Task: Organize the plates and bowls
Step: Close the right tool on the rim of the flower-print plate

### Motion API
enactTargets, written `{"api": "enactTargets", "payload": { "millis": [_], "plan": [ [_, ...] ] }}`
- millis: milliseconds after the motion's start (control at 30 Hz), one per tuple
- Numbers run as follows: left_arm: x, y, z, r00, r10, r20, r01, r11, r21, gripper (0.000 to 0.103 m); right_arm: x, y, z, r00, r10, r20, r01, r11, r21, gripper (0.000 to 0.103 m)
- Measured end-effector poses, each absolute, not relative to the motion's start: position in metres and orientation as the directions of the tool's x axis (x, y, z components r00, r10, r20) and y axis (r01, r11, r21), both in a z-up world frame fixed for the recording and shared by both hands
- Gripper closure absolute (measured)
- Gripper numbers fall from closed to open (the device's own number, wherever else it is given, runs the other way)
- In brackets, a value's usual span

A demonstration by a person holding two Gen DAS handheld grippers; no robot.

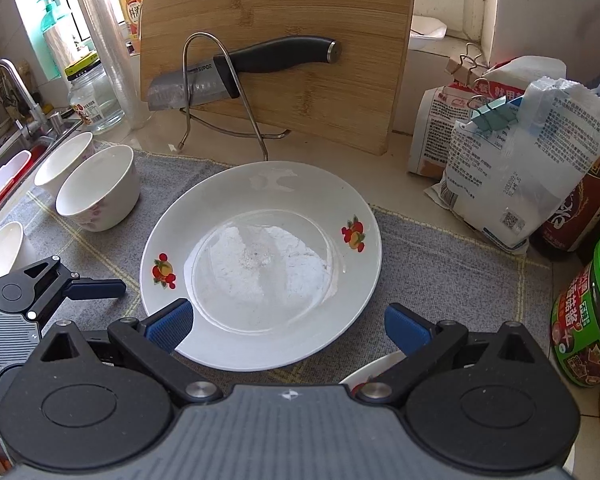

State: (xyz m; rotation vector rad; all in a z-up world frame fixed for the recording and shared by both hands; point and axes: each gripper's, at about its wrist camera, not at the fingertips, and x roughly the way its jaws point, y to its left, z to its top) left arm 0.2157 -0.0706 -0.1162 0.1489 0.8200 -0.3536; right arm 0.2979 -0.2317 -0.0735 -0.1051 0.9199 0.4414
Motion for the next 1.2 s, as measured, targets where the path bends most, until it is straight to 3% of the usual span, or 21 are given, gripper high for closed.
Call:
{"api": "enactTargets", "payload": {
  "millis": [533,1200],
  "plan": [
    [0.234,-0.073,-0.119,0.649,-0.283,-0.706,0.395,0.919,-0.005,0.000,0.353,-0.231,-0.098,0.375,0.360,-0.854,-0.427,0.885,0.186,0.000],
    [0.249,-0.067,-0.120,0.654,-0.341,-0.675,0.458,0.889,-0.005,0.000,0.397,-0.222,-0.103,0.326,0.446,-0.834,-0.472,0.840,0.266,0.000]
  ]
}}
